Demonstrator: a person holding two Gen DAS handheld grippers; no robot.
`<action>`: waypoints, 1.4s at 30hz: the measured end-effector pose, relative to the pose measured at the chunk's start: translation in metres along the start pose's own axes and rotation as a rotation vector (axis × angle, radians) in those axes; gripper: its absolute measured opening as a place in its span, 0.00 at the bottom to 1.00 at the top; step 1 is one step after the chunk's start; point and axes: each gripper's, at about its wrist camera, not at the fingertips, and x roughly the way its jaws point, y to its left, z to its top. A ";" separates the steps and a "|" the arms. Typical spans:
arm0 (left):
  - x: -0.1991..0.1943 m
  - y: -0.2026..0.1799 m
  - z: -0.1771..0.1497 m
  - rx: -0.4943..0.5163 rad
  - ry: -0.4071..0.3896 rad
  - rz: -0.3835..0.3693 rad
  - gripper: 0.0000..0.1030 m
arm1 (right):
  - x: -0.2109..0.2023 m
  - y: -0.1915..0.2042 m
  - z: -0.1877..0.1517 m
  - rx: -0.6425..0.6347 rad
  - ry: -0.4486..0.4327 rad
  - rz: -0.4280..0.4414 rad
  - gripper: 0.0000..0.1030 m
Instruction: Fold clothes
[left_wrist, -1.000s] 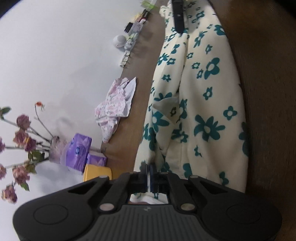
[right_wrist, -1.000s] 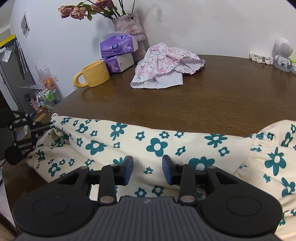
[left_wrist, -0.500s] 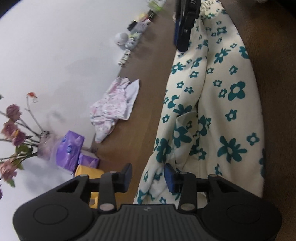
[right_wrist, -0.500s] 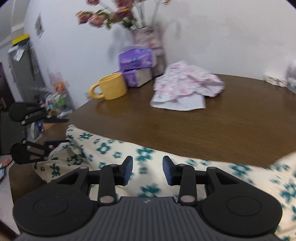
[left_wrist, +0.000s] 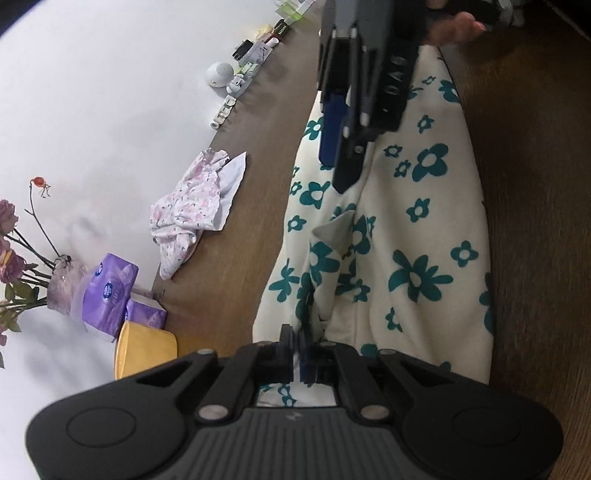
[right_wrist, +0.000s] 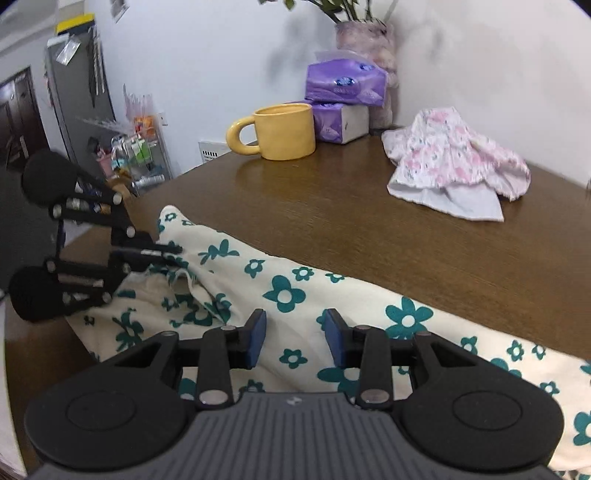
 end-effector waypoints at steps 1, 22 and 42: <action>-0.001 0.003 0.000 -0.017 0.001 -0.003 0.07 | -0.001 0.003 -0.001 -0.013 -0.001 -0.008 0.35; 0.032 0.081 -0.035 -1.126 0.026 -0.238 0.16 | -0.003 0.010 -0.010 -0.061 -0.036 -0.037 0.35; 0.005 0.074 -0.070 -1.335 -0.015 -0.009 0.19 | -0.004 0.013 -0.015 -0.094 -0.059 -0.036 0.37</action>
